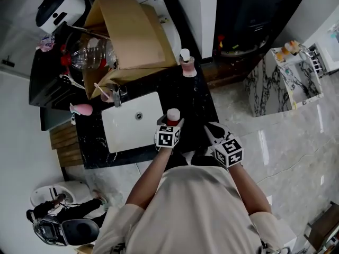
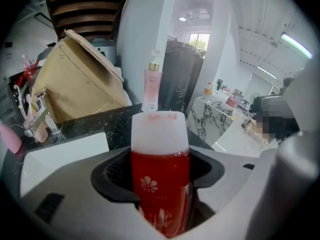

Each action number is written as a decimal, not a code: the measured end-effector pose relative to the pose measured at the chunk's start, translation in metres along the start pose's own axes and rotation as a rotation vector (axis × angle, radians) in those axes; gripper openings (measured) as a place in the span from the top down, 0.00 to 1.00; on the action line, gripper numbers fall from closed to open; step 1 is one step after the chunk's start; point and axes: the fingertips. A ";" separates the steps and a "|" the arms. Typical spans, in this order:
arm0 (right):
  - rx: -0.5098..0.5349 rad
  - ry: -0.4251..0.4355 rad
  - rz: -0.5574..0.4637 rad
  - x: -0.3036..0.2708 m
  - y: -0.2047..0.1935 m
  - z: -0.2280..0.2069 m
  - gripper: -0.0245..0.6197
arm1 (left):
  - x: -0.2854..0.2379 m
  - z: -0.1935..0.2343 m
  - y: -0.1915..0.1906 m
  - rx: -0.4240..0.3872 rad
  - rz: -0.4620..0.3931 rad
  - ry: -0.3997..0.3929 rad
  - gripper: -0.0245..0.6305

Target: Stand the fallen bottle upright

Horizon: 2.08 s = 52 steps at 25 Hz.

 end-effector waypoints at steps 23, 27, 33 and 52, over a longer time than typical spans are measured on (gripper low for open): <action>0.059 0.001 -0.036 0.007 0.019 0.022 0.90 | 0.037 0.011 0.030 -0.029 -0.209 -0.005 0.52; 0.057 -0.004 -0.024 0.005 0.013 0.023 0.90 | 0.038 0.008 0.031 -0.041 -0.240 -0.013 0.52; 0.050 -0.004 -0.016 0.005 0.009 0.021 0.90 | 0.047 0.000 0.028 -0.105 -0.318 -0.009 0.52; 0.046 0.030 -0.011 -0.002 0.005 0.024 0.90 | 0.058 -0.013 0.006 -0.184 -0.372 -0.022 0.50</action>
Point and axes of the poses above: the fingertips, and each gripper's own axes: x backward along the fingers, z to its left, y out of its top, and after that the axes turned 12 degrees about z, right-handed
